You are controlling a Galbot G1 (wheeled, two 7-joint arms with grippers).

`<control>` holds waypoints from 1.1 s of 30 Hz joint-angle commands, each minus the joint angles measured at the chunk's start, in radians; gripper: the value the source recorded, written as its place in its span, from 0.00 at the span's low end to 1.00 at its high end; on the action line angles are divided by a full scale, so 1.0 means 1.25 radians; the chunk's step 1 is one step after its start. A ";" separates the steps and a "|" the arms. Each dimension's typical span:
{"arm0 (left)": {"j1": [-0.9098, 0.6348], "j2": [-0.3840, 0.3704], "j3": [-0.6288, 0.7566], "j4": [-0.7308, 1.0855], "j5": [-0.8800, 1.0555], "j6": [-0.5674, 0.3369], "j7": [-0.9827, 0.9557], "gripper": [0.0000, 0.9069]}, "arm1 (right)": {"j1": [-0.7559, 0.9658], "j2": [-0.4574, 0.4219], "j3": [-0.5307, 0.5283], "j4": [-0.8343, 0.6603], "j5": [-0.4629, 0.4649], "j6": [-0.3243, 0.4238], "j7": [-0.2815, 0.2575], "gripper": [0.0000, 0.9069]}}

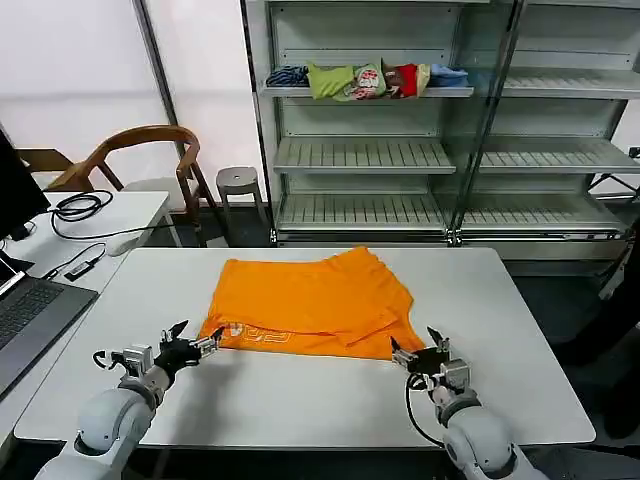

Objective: Fold and organize the clothes.

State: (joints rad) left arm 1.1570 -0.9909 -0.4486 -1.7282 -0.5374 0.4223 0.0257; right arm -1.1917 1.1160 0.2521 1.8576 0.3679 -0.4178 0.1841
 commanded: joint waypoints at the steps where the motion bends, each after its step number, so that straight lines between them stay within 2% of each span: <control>1: 0.008 -0.003 0.006 0.009 0.016 0.013 -0.014 1.00 | -0.035 -0.004 0.006 0.018 0.012 -0.012 0.003 1.00; 16: -0.024 -0.019 0.006 0.062 0.016 0.008 -0.026 1.00 | -0.021 0.002 0.003 0.014 0.049 -0.035 0.022 1.00; 17: -0.023 -0.018 0.007 0.064 0.017 0.008 -0.025 0.90 | -0.021 0.002 0.003 0.014 0.050 -0.036 0.022 1.00; 18: -0.022 -0.018 0.010 0.064 0.018 0.010 -0.024 0.90 | -0.020 0.001 0.003 0.014 0.054 -0.041 0.025 0.94; 19: -0.019 -0.017 0.013 0.062 0.019 0.012 -0.018 0.03 | -0.018 0.001 0.004 0.012 0.059 -0.044 0.025 0.40; 20: -0.018 -0.017 0.015 0.062 0.025 0.017 -0.016 0.02 | -0.017 0.001 0.003 0.011 0.059 -0.045 0.025 0.00; 33: -0.013 -0.014 0.021 0.059 0.025 0.026 -0.004 0.01 | -0.008 0.004 -0.002 0.000 0.072 -0.047 0.022 0.00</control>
State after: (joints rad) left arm 1.1392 -1.0082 -0.4243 -1.6638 -0.5108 0.4493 0.0131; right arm -1.2018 1.1205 0.2495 1.8589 0.4497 -0.4715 0.2122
